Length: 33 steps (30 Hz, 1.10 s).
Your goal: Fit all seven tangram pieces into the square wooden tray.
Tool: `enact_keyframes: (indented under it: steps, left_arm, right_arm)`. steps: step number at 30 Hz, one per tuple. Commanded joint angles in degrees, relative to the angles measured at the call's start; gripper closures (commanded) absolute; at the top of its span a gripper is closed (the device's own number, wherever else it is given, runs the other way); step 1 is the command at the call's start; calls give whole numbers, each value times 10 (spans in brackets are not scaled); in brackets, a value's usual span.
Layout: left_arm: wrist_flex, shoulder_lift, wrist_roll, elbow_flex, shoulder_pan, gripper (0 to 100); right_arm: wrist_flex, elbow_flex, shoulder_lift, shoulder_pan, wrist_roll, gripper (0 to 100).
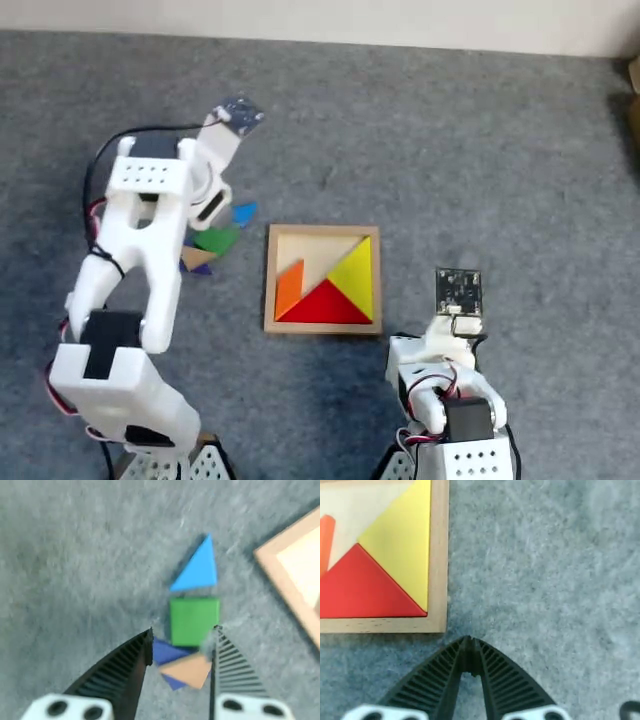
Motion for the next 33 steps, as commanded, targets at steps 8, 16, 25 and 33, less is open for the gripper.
enact_keyframes:
  steps: [8,16,25,33]
  left_arm:
    - [41,133,-45,-166,59,806]
    - [119,276,-63,-344,62,806]
    - [166,401,-74,-486,47,807]
    - [183,452,-75,-519,29,811]
  right_arm:
    - [4,62,-12,2,-4,993]
    - [4,62,-12,2,-4,993]
    - [4,62,-12,2,-4,993]
    - [4,62,-12,2,-4,993]
